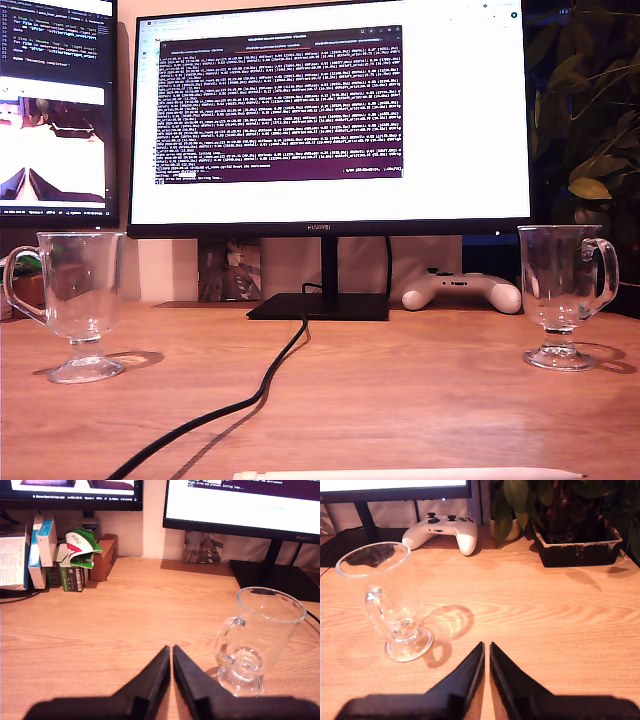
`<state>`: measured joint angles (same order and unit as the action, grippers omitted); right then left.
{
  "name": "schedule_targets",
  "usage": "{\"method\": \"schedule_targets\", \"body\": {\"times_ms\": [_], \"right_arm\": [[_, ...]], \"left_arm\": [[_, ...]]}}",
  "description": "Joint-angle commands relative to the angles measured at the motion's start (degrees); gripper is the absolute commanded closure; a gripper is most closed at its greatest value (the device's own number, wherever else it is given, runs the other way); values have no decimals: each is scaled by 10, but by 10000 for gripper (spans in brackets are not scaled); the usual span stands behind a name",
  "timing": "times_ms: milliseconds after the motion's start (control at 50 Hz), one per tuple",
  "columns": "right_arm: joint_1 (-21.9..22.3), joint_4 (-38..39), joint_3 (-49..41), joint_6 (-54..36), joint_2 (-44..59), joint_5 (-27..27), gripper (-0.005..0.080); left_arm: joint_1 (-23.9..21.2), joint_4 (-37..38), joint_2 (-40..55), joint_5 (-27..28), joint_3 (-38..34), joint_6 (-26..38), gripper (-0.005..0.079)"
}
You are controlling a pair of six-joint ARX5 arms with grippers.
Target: Pick the small glass cups in front of you with each of your hands, and place them behind the white pen
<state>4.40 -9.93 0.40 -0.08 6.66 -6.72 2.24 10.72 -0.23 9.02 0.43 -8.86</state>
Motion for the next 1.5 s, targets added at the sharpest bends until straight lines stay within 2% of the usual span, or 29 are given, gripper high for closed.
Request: {"method": "schedule_targets", "body": {"times_ms": [0, 200, 320, 440, 520, 580, 720, 840, 980, 1160, 1200, 1220, 1260, 1280, 1320, 1400, 1420, 1480], "right_arm": [[-2, 15, 0, -30, 5, 0, 757], [-2, 15, 0, -29, 5, -2, 757], [-3, 26, 0, 65, 5, -10, 757], [-3, 79, 1, 210, 5, -76, 757], [-3, 105, 9, 252, 5, -121, 752], [-4, 98, 25, 272, 5, -141, 752], [-14, 34, 90, 273, 8, -154, 752], [-18, -53, 161, 260, 33, -152, 753], [-20, -168, 249, 236, 101, -153, 755], [-36, -302, 359, 161, 223, -153, 758], [-40, -325, 379, 145, 250, -153, 758], [-43, -335, 392, 143, 266, -153, 757], [-49, -356, 413, 130, 297, -153, 757], [-52, -363, 421, 124, 311, -152, 757], [-59, -381, 442, 111, 341, -152, 757], [-71, -399, 473, 89, 395, -140, 756], [-74, -402, 480, 87, 406, -133, 752], [-83, -417, 501, 83, 443, -115, 719]], "left_arm": [[-2, 12, -5, -1, -18, -2, 761], [-2, 12, -5, -1, -18, -2, 761], [-2, 11, -5, 5, -18, -9, 761], [-2, -7, -5, 27, -18, -71, 761], [-2, -43, -5, 52, -18, -125, 761], [-2, -71, -5, 85, -16, -139, 761], [-2, -79, -4, 145, 12, -148, 761], [-2, -20, 13, 162, 56, -159, 761], [-2, 47, 85, 189, 120, -158, 761], [-2, 119, 217, 242, 222, -107, 761], [-2, 146, 247, 246, 246, -59, 761], [-2, 162, 263, 246, 262, -59, 761], [-2, 195, 292, 246, 290, -4, 761], [-2, 210, 309, 246, 303, -4, 761], [-2, 239, 339, 244, 329, 48, 761], [-2, 281, 393, 234, 372, 87, 761], [-2, 289, 404, 230, 381, 113, 761], [-2, 309, 434, 218, 405, 143, 761]]}}
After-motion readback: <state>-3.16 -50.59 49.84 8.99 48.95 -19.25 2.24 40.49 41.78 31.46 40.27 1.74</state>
